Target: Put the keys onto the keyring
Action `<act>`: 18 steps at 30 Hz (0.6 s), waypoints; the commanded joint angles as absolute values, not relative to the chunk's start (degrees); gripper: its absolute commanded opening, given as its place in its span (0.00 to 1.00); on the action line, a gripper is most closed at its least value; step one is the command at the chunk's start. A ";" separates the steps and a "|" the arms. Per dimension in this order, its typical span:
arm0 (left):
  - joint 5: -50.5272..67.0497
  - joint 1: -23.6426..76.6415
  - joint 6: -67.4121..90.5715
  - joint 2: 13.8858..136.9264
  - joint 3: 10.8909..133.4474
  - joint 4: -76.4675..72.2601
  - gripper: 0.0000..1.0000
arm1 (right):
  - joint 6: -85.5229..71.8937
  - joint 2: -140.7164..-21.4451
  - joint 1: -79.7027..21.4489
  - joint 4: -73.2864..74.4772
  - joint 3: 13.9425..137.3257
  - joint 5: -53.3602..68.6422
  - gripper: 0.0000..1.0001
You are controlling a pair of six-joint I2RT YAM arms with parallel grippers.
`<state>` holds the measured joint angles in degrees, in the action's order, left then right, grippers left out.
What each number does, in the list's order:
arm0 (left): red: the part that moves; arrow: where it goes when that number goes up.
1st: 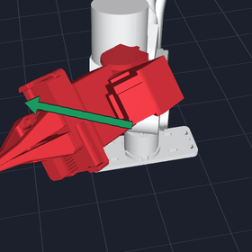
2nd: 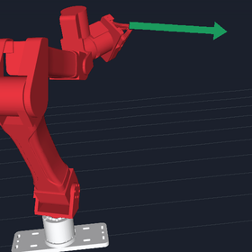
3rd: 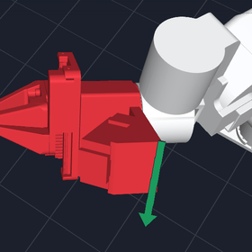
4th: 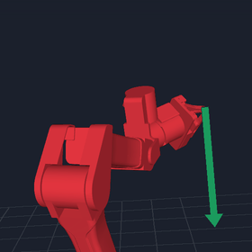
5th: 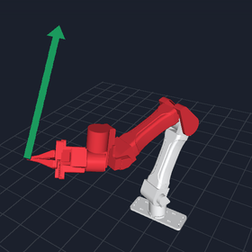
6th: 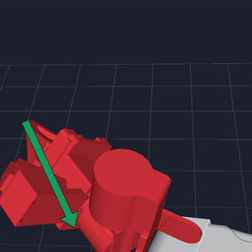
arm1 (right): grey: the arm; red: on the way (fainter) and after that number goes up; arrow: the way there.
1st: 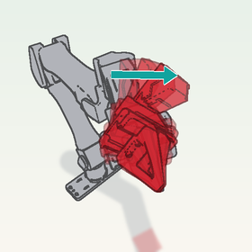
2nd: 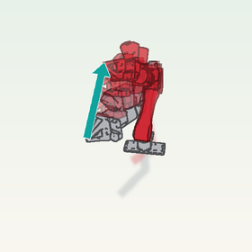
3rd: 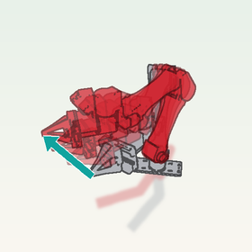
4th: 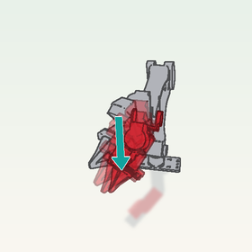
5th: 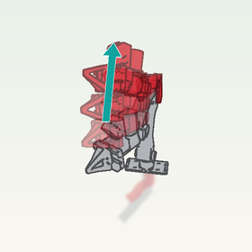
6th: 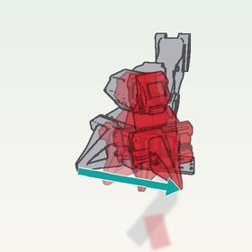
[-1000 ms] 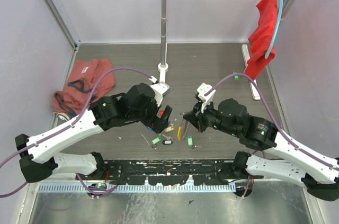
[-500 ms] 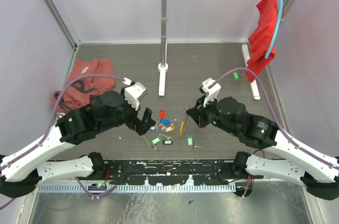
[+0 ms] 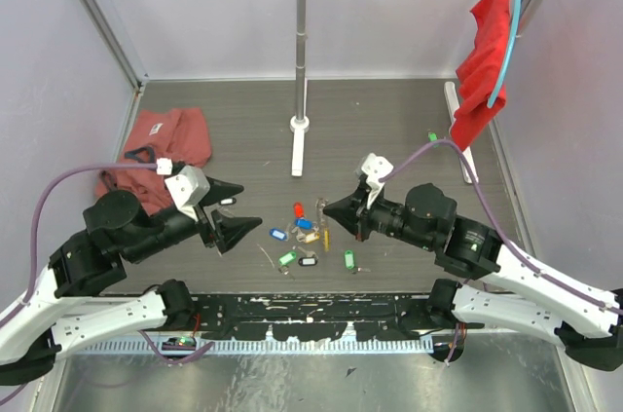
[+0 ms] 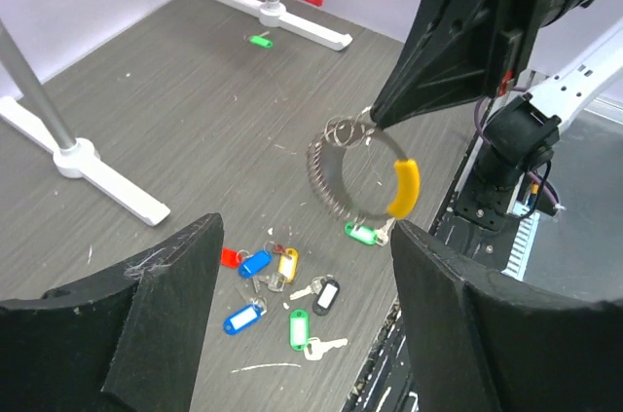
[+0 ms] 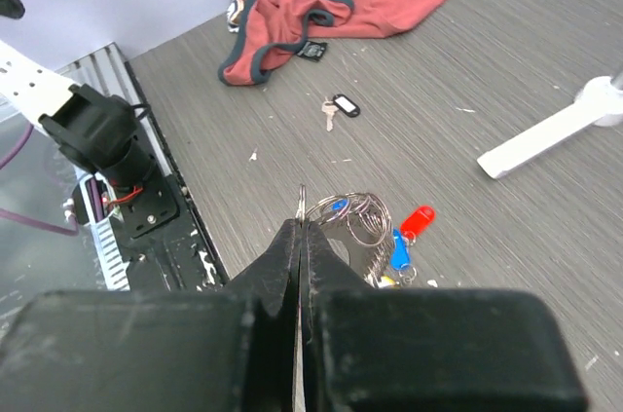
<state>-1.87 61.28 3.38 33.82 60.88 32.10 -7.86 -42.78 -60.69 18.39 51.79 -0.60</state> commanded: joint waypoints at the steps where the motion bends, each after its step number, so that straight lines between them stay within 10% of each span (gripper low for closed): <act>1: 1.77 61.18 -0.12 34.47 61.90 28.21 0.76 | -3.86 -43.08 -60.82 2.91 49.07 5.49 0.01; 18: 2.03 61.13 -4.52 45.28 62.77 20.50 0.82 | -14.80 -53.85 -25.64 -29.40 44.81 62.85 0.01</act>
<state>-0.58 61.28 -2.66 42.19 60.99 25.50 -11.68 -53.78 -27.42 -14.98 43.77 45.28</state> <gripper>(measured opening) 0.820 0.030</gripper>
